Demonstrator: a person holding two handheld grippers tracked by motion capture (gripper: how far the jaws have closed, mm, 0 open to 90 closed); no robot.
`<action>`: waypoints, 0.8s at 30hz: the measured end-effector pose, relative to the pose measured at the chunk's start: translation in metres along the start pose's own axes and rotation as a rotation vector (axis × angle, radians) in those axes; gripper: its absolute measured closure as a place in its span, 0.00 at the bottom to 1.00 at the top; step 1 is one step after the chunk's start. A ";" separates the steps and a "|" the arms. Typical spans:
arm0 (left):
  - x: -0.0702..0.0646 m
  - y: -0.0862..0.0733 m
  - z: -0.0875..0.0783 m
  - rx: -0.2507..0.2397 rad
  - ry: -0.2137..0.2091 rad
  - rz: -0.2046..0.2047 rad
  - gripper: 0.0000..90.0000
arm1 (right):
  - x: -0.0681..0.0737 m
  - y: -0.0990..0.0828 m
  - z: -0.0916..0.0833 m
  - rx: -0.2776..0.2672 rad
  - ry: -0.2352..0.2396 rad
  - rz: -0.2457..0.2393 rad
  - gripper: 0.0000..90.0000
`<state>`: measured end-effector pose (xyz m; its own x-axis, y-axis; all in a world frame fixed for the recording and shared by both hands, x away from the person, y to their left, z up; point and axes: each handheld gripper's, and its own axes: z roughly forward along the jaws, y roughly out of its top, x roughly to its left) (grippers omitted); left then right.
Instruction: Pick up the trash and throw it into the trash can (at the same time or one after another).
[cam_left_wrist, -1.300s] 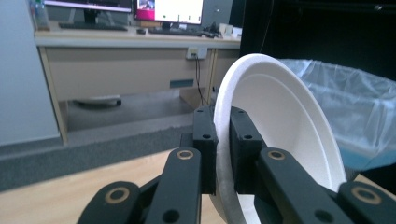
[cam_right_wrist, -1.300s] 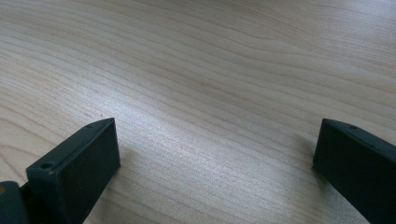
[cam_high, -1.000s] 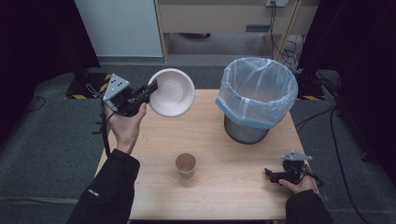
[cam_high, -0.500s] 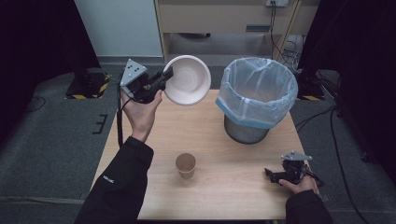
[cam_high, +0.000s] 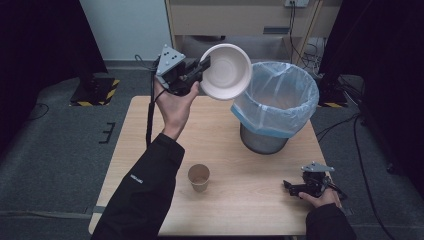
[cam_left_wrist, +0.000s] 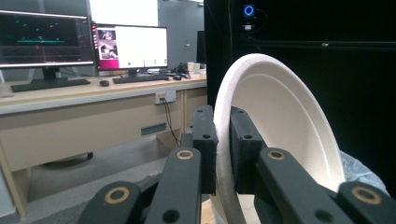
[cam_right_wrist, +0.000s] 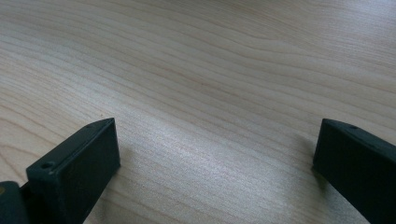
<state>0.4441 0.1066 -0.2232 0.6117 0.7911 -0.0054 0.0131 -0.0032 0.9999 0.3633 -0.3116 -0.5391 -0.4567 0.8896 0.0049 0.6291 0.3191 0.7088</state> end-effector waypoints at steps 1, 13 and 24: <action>-0.003 0.002 0.003 -0.002 -0.004 0.003 0.92 | 0.000 0.000 0.000 0.000 0.000 0.000 0.01; -0.031 0.019 0.044 -0.007 -0.029 0.039 0.92 | 0.000 0.000 0.000 0.000 0.000 0.000 0.01; -0.049 0.019 0.078 0.003 -0.043 0.028 0.92 | 0.000 0.000 0.000 0.002 0.001 0.000 0.01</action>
<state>0.4765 0.0199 -0.2049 0.6455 0.7634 0.0220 -0.0024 -0.0268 0.9996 0.3633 -0.3117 -0.5390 -0.4573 0.8893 0.0051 0.6302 0.3200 0.7075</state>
